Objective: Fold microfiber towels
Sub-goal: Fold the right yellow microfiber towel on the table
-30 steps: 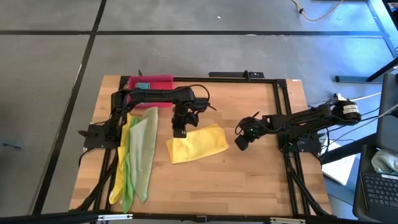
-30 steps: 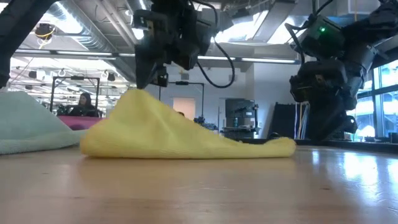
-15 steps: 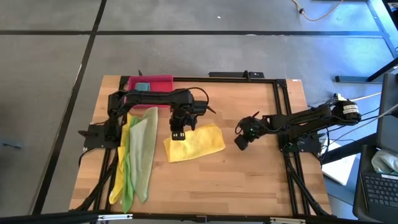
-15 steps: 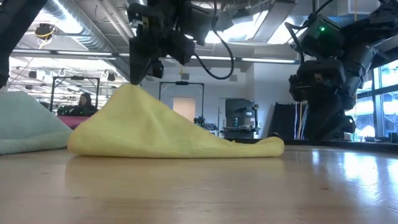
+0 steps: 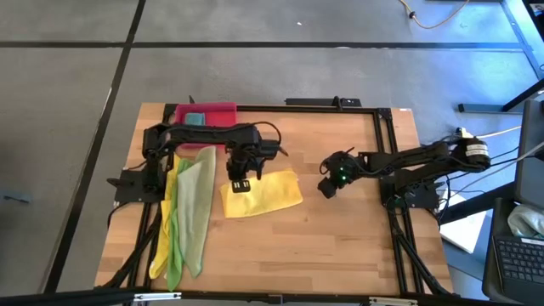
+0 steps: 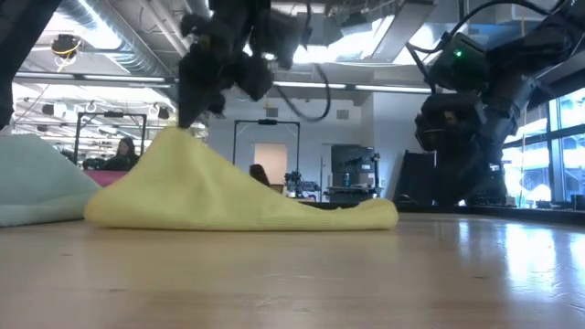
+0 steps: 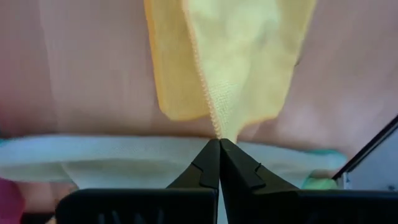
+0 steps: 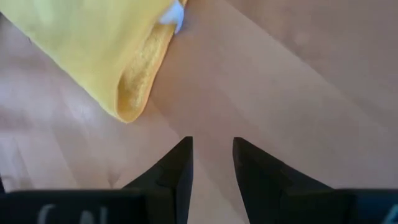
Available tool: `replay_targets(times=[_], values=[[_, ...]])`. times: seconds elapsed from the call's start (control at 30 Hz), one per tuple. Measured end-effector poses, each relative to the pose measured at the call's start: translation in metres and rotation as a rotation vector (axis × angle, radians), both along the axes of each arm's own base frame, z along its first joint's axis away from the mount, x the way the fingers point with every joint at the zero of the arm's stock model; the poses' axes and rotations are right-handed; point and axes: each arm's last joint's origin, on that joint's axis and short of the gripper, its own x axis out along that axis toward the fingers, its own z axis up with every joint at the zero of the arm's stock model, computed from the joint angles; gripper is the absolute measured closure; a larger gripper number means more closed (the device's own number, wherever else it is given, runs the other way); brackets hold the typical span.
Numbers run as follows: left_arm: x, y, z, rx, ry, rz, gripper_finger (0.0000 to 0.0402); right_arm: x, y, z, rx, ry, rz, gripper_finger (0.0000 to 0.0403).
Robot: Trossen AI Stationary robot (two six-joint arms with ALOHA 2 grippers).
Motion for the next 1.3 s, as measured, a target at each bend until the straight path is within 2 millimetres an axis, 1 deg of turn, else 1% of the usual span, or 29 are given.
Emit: replay_targets(times=[0.2, 0.37, 0.5, 0.63, 0.73, 0.8, 0.87, 0.97, 1.07, 1.17, 1.23, 1.3], values=[[-0.017, -0.010, -0.041, -0.022, 0.120, -0.031, 0.0401, 0.001, 0.001, -0.001, 0.031, -0.002, 0.022, 0.0286], [-0.024, -0.014, -0.070, -0.021, 0.101, -0.038, 0.0401, 0.002, 0.001, -0.001, 0.041, -0.014, 0.010, 0.0286], [-0.027, -0.011, -0.083, -0.014, 0.087, 0.000, 0.0401, 0.002, 0.001, 0.000, 0.062, -0.017, 0.026, 0.0286], [-0.030, -0.011, -0.088, -0.034, 0.091, 0.004, 0.0401, 0.002, 0.002, 0.000, 0.070, -0.020, 0.029, 0.0286], [-0.030, -0.009, -0.089, -0.038, 0.075, 0.003, 0.0401, 0.008, 0.001, 0.005, 0.073, -0.103, 0.045, 0.0286], [-0.029, -0.007, -0.089, -0.028, 0.065, 0.000, 0.0401, 0.016, 0.000, 0.014, 0.060, -0.195, 0.053, 0.0286], [-0.026, -0.004, -0.086, -0.002, 0.046, -0.016, 0.0401, 0.025, -0.002, 0.026, 0.003, -0.272, 0.045, 0.0286], [-0.022, 0.003, -0.083, 0.037, 0.015, -0.031, 0.0401, 0.038, -0.007, 0.044, -0.137, -0.330, 0.019, 0.0286], [-0.020, 0.011, -0.080, 0.042, -0.005, -0.006, 0.0401, 0.057, -0.014, 0.055, -0.232, -0.358, 0.071, 0.0286], [-0.022, 0.016, -0.080, 0.015, 0.001, 0.018, 0.0401, 0.082, -0.017, 0.055, -0.315, -0.354, 0.213, 0.0286], [-0.024, 0.017, -0.079, 0.003, 0.024, 0.019, 0.0401, 0.101, -0.017, 0.050, -0.348, -0.341, 0.321, 0.0286], [-0.026, 0.018, -0.078, -0.004, 0.036, 0.004, 0.0401, 0.119, -0.019, 0.042, -0.351, -0.308, 0.388, 0.0286]])
